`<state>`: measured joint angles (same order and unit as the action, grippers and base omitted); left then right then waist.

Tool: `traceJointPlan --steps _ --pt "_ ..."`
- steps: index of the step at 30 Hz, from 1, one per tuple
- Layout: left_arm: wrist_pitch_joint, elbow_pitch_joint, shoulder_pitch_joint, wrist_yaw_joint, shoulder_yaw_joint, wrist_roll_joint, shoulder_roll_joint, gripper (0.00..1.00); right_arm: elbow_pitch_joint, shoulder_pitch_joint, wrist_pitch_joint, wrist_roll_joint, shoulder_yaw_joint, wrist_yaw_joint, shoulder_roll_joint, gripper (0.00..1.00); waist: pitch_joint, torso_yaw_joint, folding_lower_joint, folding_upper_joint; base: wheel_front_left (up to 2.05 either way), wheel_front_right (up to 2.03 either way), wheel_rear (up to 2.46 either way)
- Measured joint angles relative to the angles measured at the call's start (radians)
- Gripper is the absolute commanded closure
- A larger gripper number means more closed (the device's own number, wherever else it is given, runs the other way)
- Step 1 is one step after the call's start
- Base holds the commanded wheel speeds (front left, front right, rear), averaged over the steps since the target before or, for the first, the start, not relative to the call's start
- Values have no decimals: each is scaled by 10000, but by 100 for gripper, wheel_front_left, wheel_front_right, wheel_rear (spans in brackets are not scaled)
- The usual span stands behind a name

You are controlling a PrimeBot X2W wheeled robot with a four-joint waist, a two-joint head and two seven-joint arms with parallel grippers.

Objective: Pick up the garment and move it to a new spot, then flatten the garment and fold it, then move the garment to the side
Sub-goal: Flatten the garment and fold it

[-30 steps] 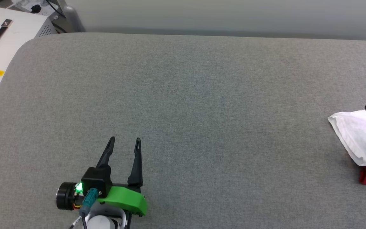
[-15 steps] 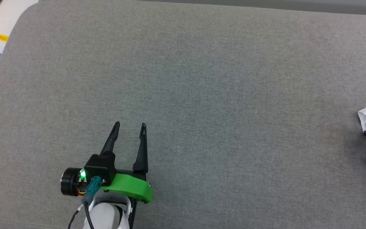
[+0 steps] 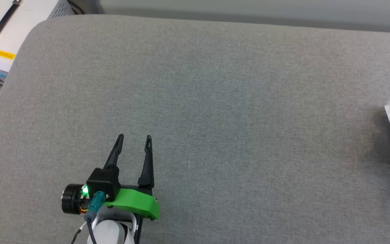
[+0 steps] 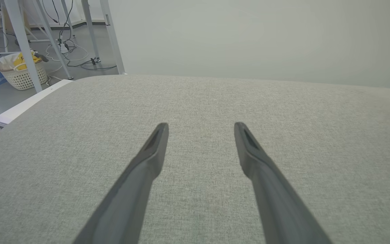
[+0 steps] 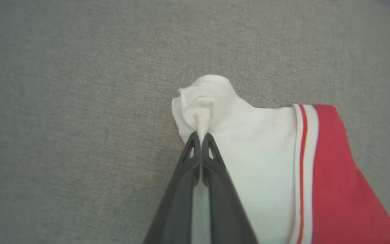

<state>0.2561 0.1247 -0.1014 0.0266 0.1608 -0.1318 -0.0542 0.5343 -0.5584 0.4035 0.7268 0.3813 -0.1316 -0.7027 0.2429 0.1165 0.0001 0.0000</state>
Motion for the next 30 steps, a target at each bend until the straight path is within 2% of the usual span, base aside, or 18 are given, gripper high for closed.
traceJointPlan --steps 4,13,18,23,30 --pt "0 -4 151 0 -8 6 0 0 -963 10 -525 589 -136 0 31 100 -307 -76 0 0 0 0 0" --pt "0 -25 207 -2 -38 15 0 0 -3106 -130 -604 688 -36 0 221 100 -627 112 0 0 0 0 0" --pt "0 -33 211 -2 -33 15 0 0 -3611 -840 -499 485 259 0 970 100 -620 387 0 0 0 0 0" --pt "0 -35 209 2 -40 13 0 0 -3509 -1689 -474 134 863 0 1822 100 -532 658 0 0 0 0 0" --pt "0 -42 192 46 -52 -17 0 0 -2652 -2979 -610 -150 2775 0 3248 100 -226 888 0 0 0 0 0"
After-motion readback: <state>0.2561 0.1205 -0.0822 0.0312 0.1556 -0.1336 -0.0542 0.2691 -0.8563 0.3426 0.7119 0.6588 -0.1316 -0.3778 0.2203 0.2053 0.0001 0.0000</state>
